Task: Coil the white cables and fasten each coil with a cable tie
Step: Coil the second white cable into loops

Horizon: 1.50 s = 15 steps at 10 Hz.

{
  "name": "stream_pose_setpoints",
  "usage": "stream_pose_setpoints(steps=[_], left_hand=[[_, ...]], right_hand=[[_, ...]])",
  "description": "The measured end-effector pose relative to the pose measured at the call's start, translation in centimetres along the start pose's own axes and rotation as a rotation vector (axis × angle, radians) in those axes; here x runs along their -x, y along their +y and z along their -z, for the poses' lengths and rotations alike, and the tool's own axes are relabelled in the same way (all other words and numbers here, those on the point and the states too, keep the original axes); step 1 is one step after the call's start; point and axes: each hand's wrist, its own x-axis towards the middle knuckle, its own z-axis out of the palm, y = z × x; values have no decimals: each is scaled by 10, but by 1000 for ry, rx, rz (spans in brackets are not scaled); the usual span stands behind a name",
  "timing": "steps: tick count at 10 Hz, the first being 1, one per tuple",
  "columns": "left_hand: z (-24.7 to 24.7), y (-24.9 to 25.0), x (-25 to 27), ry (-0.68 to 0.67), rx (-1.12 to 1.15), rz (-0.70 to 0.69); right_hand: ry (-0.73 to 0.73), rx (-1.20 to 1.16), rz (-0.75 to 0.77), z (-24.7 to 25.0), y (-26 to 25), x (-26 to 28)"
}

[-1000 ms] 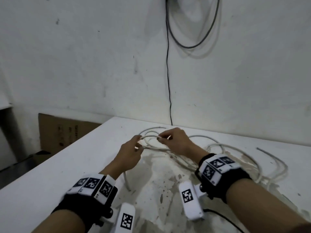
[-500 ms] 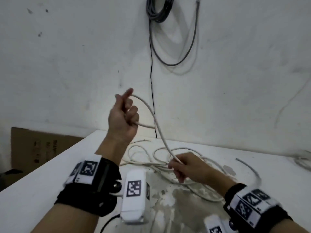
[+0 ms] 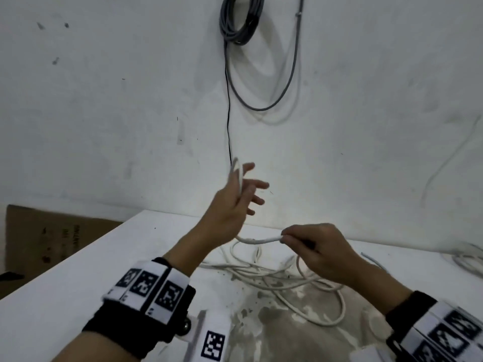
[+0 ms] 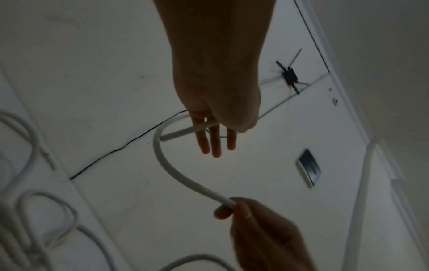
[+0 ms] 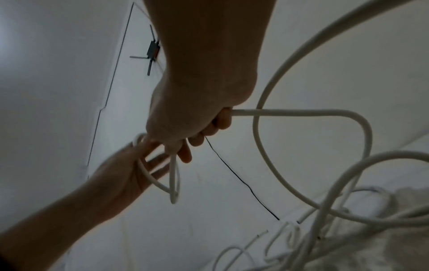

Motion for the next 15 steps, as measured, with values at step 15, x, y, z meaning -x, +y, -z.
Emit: stream_pose_setpoints(steps=[15], left_hand=[[-17, 21, 9, -30, 833, 379]], right_hand=[[229, -473, -464, 46, -39, -49]])
